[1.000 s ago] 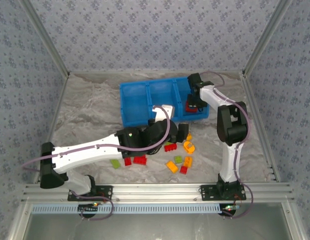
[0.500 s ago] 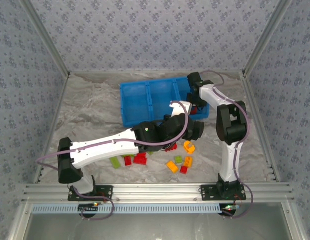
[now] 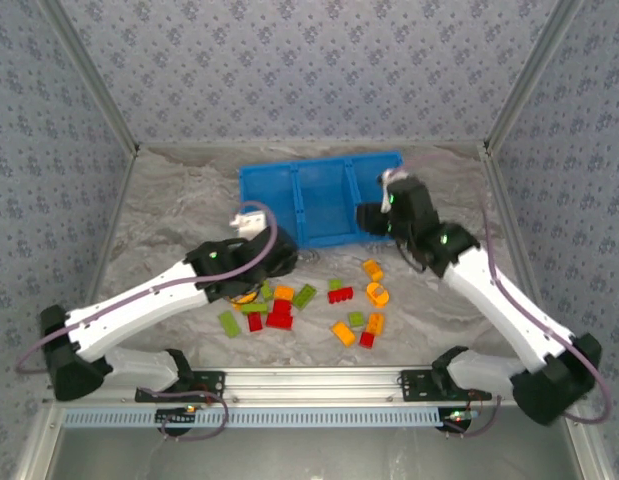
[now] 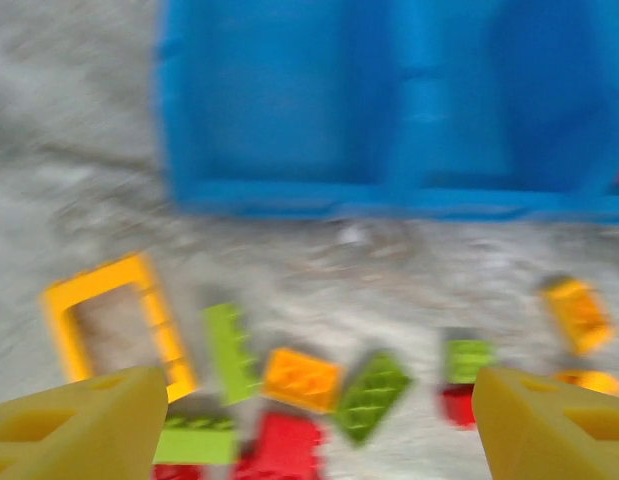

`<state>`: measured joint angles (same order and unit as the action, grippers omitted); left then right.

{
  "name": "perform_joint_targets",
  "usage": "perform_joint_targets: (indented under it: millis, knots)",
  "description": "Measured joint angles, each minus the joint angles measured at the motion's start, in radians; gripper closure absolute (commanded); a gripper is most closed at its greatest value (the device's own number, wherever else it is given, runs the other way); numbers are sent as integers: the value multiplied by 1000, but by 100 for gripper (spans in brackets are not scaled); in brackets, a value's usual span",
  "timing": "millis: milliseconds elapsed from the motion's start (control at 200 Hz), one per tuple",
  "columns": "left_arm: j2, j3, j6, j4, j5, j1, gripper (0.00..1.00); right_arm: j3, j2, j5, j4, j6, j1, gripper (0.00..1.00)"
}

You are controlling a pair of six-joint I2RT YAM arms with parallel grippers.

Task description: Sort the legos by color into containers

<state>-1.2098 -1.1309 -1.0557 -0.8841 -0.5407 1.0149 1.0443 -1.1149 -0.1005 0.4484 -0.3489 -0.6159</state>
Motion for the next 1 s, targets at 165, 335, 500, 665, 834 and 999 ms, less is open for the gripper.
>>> perform_joint_targets:
  millis: [165,335,500,665,834,999]
  knots:
    - [158,250,-63,-32,84,-166,31,-235,161,80,-65,-17,-261,45]
    - [220,412,-52,19,207,-315,35,-368,270,89,-209,-35,-489,39]
    - [173,461,-17,106,303,-388,40,-385,238,33,-299,-26,-626,40]
    - [90,485,26,203,368,-449,48,-362,153,-6,-315,-16,-663,40]
    - [3,487,61,262,389,-488,58,-321,108,-18,-330,-16,-683,40]
    - [-34,502,75,301,392,-494,65,-319,95,-27,-341,-17,-694,41]
